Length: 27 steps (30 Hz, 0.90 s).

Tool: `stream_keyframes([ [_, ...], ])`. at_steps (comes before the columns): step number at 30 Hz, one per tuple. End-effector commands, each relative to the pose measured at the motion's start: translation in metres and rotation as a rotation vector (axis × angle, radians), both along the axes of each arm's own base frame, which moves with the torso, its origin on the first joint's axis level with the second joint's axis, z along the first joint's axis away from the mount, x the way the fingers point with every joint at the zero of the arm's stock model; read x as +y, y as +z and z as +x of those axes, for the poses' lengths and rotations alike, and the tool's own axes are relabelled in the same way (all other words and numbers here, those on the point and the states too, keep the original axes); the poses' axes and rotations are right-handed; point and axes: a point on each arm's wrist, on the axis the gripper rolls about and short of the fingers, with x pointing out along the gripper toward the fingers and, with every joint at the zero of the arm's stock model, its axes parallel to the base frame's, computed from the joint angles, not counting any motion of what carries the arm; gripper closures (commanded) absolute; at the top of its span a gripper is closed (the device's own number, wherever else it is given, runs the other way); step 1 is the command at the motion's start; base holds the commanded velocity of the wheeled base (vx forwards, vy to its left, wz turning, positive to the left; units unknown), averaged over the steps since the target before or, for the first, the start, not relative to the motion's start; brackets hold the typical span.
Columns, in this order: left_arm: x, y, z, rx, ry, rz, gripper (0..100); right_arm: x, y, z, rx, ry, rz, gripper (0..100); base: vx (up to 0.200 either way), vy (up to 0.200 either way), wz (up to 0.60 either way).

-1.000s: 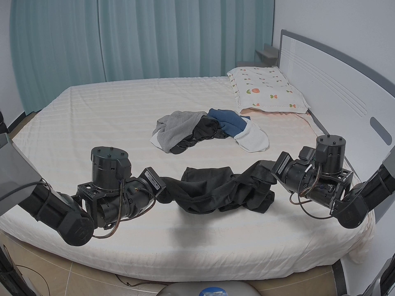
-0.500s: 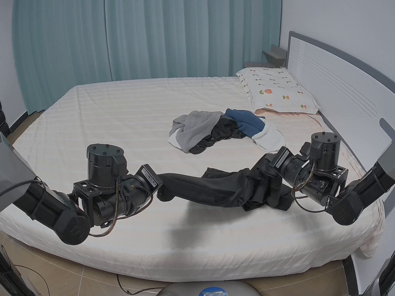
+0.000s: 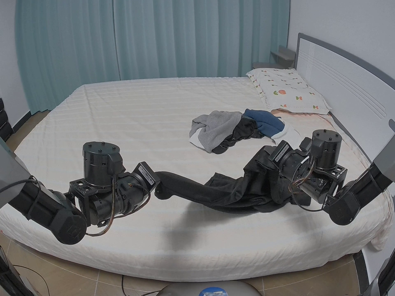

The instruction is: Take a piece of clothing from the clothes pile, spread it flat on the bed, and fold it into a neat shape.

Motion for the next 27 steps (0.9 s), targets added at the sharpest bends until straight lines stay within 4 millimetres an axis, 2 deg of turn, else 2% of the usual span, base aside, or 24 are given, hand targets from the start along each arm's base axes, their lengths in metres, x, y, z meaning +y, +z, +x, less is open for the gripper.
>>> stream_keyframes([
  [1, 0.003, 0.003, 0.0, -0.008, 0.008, -0.004, 100, -0.001, 0.001, 0.0, -0.002, 0.001, 0.008, 100, 0.0, 0.2, 0.0],
  [27, 0.01, 0.004, 0.001, -0.014, 0.025, 0.008, 100, 0.0, 0.012, 0.0, -0.051, 0.047, 0.078, 100, 0.0, 0.2, 0.0],
])
